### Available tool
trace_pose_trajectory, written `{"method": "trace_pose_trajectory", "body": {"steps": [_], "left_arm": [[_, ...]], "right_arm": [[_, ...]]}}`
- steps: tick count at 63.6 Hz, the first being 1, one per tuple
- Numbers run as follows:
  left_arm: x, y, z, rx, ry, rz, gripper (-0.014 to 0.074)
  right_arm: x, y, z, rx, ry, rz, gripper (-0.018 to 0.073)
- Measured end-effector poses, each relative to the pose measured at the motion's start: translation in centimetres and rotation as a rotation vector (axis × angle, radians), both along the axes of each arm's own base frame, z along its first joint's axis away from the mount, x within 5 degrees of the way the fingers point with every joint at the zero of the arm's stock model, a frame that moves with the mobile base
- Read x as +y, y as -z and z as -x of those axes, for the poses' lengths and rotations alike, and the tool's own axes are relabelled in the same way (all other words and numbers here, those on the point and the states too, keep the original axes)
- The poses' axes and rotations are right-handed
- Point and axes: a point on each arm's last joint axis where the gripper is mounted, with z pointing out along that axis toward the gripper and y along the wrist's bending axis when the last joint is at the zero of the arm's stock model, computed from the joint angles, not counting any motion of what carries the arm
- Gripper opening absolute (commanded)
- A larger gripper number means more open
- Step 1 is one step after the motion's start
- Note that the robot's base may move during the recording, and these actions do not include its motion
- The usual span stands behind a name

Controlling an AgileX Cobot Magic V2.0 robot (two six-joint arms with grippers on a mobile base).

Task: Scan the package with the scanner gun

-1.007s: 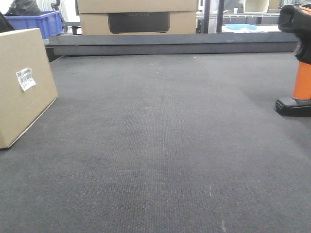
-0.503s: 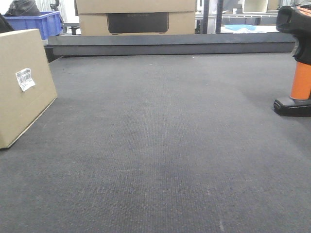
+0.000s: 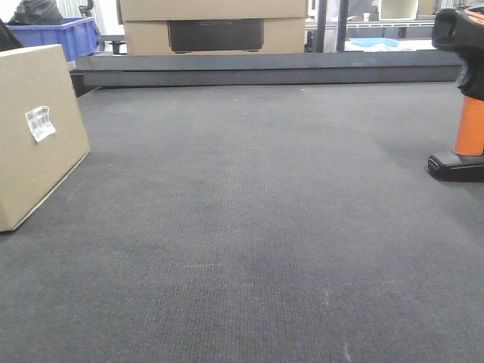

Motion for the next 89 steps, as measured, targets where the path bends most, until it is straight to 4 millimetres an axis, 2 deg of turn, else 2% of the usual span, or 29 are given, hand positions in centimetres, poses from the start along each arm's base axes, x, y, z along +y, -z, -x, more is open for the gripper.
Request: {"method": "trace_pose_trajectory", "body": {"steps": [36,40,45,51,65,89], "left_arm": [[0.0,0.0,0.0,-0.005,0.000,-0.001,-0.0102],[0.0,0.2,-0.2,-0.031,0.001,-0.053,-0.0102],[-0.2,1.6,-0.4,-0.047,0.019,-0.147,-0.0102],[-0.5,3.7,-0.5,-0.024,0.081,-0.159,-0.0102],[-0.8,7.2,-0.7,0.000,0.135,-0.155,-0.0102],[-0.8,7.5,-0.7,0.003,0.137,-0.131,-0.0102]], "right_arm": [[0.0,0.0,0.0,-0.004,0.000,-0.005,-0.0162],[0.0,0.0,0.0,-0.004,0.000,-0.005,-0.0162],[0.0,0.0,0.0,-0.004,0.000,-0.005,-0.0162],[0.0,0.0,0.0,-0.004,0.000,-0.005,-0.0162],[0.0,0.0,0.0,-0.004,0.000,-0.005,-0.0162],[0.0,0.0,0.0,-0.003,0.000,-0.003,-0.0162]]}}
